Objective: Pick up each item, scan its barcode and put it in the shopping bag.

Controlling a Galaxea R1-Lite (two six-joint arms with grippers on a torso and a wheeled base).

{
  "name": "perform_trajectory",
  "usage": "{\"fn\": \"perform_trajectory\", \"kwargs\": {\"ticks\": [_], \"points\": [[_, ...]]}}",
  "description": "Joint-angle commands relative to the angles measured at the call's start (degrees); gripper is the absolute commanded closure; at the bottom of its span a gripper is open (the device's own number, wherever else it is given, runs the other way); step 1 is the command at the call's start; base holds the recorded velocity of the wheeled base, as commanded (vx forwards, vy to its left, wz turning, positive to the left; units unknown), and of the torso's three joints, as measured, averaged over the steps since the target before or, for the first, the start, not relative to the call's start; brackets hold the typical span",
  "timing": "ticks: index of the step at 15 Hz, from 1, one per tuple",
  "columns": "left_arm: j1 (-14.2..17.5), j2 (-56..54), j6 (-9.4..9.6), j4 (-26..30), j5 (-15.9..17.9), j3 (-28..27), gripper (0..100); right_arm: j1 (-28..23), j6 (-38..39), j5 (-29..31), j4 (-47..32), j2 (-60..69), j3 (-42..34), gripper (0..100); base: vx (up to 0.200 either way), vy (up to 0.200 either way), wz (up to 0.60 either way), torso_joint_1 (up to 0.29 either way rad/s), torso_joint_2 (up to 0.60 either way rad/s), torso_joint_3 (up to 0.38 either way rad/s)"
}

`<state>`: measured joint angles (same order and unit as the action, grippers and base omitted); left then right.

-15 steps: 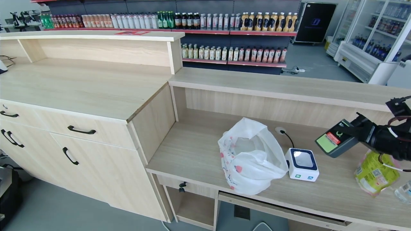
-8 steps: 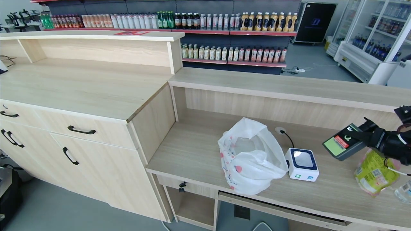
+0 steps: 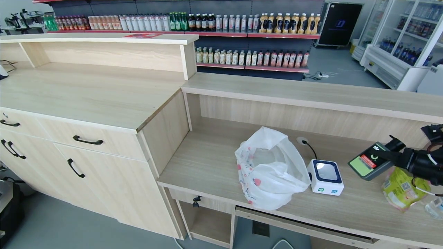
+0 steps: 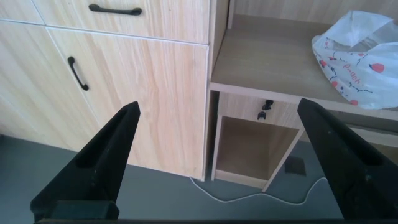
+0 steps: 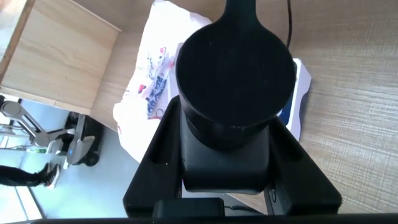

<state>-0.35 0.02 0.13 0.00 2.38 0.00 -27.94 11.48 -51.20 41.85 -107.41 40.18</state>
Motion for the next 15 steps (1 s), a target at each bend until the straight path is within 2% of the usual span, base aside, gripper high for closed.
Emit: {"fn": "perform_trajectory", "kwargs": {"ticks": [1, 8, 15], "points": [[0.0, 0.06, -0.05, 0.0, 0.0, 0.0, 0, -0.01, -0.06, -0.22, 0.51, -1.66, 0.34, 100, 0.0, 0.0, 0.0, 0.0, 0.0, 0.0], [0.0, 0.06, 0.04, 0.0, 0.0, 0.0, 0, -0.27, -1.46, -0.22, 1.66, -2.72, -0.19, 100, 0.0, 0.0, 0.0, 0.0, 0.0, 0.0], [0.0, 0.06, 0.04, 0.0, 0.0, 0.0, 0, -0.45, -6.03, -0.22, 1.74, -4.39, -0.1, 100, 0.0, 0.0, 0.0, 0.0, 0.0, 0.0]]}}
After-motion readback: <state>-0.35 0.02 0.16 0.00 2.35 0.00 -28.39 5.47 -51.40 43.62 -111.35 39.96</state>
